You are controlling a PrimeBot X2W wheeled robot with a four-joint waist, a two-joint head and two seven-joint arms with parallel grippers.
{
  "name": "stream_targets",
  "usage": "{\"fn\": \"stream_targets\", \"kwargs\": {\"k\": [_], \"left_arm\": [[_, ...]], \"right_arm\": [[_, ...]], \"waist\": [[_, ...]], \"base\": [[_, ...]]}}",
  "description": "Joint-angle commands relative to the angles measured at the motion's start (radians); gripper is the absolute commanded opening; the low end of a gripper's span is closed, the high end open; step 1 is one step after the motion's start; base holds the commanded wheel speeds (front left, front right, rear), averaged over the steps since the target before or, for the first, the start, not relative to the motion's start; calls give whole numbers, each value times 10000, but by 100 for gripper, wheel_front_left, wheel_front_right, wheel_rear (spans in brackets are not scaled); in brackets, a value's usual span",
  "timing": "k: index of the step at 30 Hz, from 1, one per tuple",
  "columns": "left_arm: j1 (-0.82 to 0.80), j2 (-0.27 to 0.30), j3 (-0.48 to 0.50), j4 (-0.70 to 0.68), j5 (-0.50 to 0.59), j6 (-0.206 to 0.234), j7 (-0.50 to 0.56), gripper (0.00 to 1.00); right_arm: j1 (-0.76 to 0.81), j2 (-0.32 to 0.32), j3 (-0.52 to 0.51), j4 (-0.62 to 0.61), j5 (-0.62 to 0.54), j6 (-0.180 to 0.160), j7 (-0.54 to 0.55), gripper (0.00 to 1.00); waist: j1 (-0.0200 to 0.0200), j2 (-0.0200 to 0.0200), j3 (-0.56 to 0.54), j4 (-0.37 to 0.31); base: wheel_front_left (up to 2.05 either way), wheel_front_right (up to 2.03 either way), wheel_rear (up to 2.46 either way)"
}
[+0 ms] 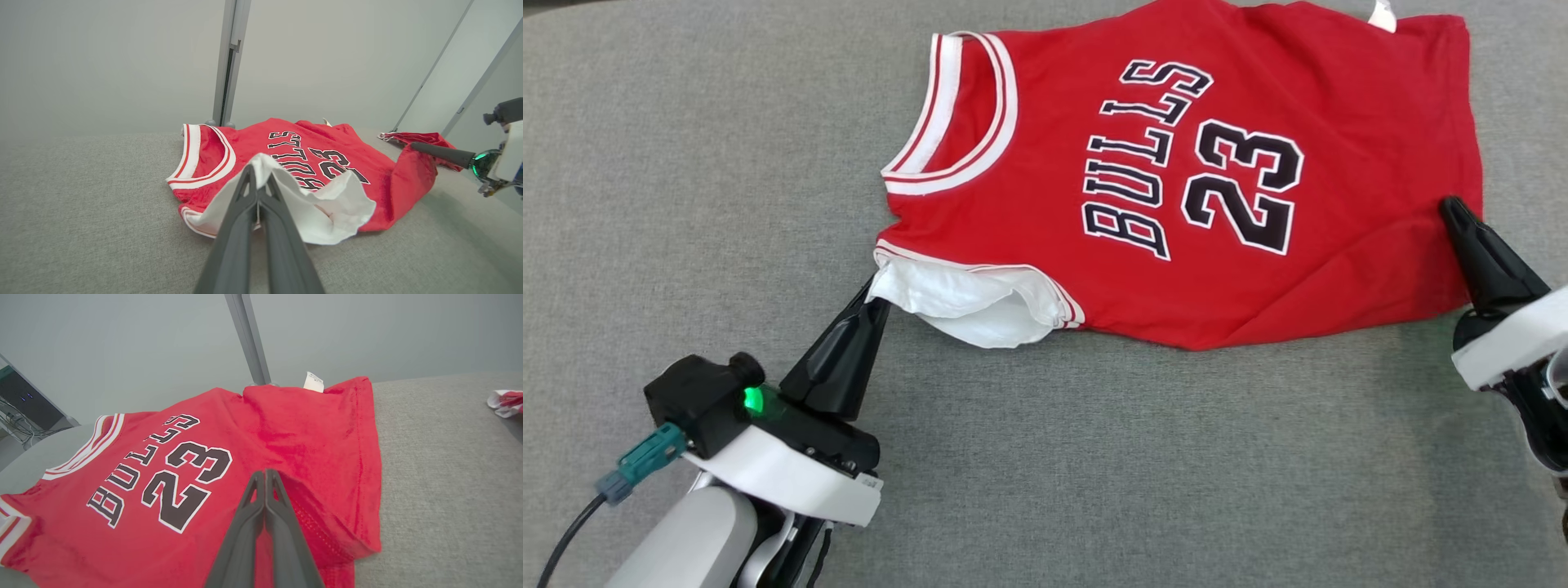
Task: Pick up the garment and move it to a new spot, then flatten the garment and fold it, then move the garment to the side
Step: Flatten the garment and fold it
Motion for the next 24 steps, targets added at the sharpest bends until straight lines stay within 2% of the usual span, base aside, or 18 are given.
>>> {"fn": "stream_targets", "kwargs": {"k": [1,2,3,4,7,11,16,19,24], "left_arm": [[-225,-91,-68,213,147,-103,-94,0],[-280,-158,-115,334,196,-135,-111,0],[-280,-158,-115,334,196,-135,-111,0],[-321,-219,-129,452,246,-136,-138,0],[-365,-382,-13,782,362,-29,-224,0],[-216,-540,400,1066,416,131,-319,0],[-75,-827,1068,1054,567,262,-360,0],[22,-1042,1439,988,751,171,-357,0],[95,-1358,1811,1099,1096,-76,-360,0]], "right_arm": [[-207,126,101,282,-16,-2,-124,14],[-259,136,180,352,39,-2,-158,87],[-259,136,180,352,39,-2,-158,87],[-257,55,213,385,97,-2,-225,100],[173,-525,190,75,324,-4,-400,100],[1219,-1760,-121,-664,214,-2,-631,100],[2865,-2819,-750,-1886,350,-4,-258,100],[3525,-2975,-1122,-2713,223,-4,41,100],[3603,-2421,-1385,-3309,-334,-4,712,100]], "waist": [[0,0,120,150],[0,0,130,199],[0,0,130,199],[0,0,132,239],[0,0,95,333],[0,0,66,361],[0,0,181,375],[0,0,301,358],[0,0,471,407]], "base": [[0,0,0],[0,0,0],[0,0,0],[0,0,0],[0,0,0],[0,0,0],[0,0,0],[0,0,0],[0,0,0]]}}
